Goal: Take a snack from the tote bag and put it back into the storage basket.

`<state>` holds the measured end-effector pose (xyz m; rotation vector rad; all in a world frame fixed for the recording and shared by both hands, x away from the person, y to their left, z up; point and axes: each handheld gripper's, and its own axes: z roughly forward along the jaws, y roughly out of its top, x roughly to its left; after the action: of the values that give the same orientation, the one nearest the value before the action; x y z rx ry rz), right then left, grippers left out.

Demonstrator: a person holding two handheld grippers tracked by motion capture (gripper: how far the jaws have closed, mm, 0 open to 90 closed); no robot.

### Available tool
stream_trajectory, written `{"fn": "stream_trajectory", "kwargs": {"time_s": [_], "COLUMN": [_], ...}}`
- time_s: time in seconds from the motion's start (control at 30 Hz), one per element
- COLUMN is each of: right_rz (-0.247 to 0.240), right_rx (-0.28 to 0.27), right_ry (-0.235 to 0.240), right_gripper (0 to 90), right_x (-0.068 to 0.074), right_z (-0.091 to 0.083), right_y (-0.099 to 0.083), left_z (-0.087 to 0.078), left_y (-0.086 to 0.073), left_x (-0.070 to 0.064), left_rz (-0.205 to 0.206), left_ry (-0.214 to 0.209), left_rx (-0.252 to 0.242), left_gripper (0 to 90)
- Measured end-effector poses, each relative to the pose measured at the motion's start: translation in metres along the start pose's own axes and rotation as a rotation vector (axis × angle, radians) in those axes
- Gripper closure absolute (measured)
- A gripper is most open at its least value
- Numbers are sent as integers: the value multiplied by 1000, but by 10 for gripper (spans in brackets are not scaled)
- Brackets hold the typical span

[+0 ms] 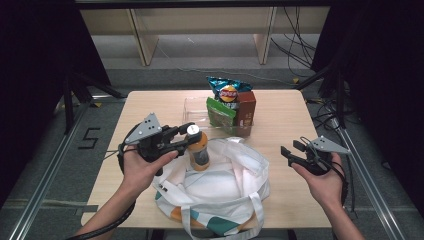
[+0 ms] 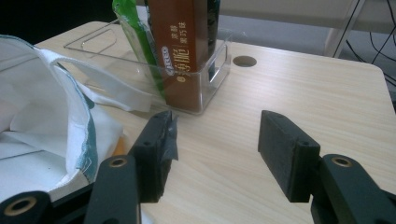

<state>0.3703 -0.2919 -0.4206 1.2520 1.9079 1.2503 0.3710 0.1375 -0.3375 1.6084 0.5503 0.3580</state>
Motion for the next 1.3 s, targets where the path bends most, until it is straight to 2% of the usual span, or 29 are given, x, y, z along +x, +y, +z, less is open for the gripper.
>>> {"fn": "stream_trajectory", "kwargs": {"time_s": [0.07,0.23,0.53,0.57,0.6,0.63,0.73,0.8,0.87,1.0,1.03,1.07,1.13,1.3], "right_rz": [-31,-18,-37,-4,-3,22,-12,0,-6,15,-21,-31,-39,-23], "right_rx": [-9,2,6,9,11,5,-3,12,9,17,12,4,6,19], "right_ry": [-1,4,10,10,12,9,1,14,11,7,3,7,25,16], "right_gripper": [462,462,463,463,462,462,462,463,463,463,462,462,461,459], "right_x": [-2,-1,-3,-1,-1,1,-1,-1,-1,0,-3,-4,-5,-4], "right_z": [1,0,0,-1,-1,0,0,-1,-1,0,0,1,1,0], "right_y": [0,0,0,-1,-1,0,-1,-1,-1,0,0,-1,-2,-1], "left_z": [0,1,2,2,3,3,4,5,5,7,7,7,6,6], "left_y": [2,4,12,13,14,16,19,21,23,27,28,29,30,35], "left_x": [1,3,9,10,10,10,11,12,12,14,14,15,16,17], "left_rz": [0,1,2,4,-1,5,3,5,9,9,7,7,3,5], "left_ry": [-2,-3,2,1,0,0,-2,-2,-1,-6,-6,-5,-3,1], "left_rx": [0,-3,-9,-8,-10,-10,-18,-21,-16,-18,-18,-20,-26,-37], "left_gripper": [590,590,590,590,591,591,590,590,590,590,590,590,590,590]}}
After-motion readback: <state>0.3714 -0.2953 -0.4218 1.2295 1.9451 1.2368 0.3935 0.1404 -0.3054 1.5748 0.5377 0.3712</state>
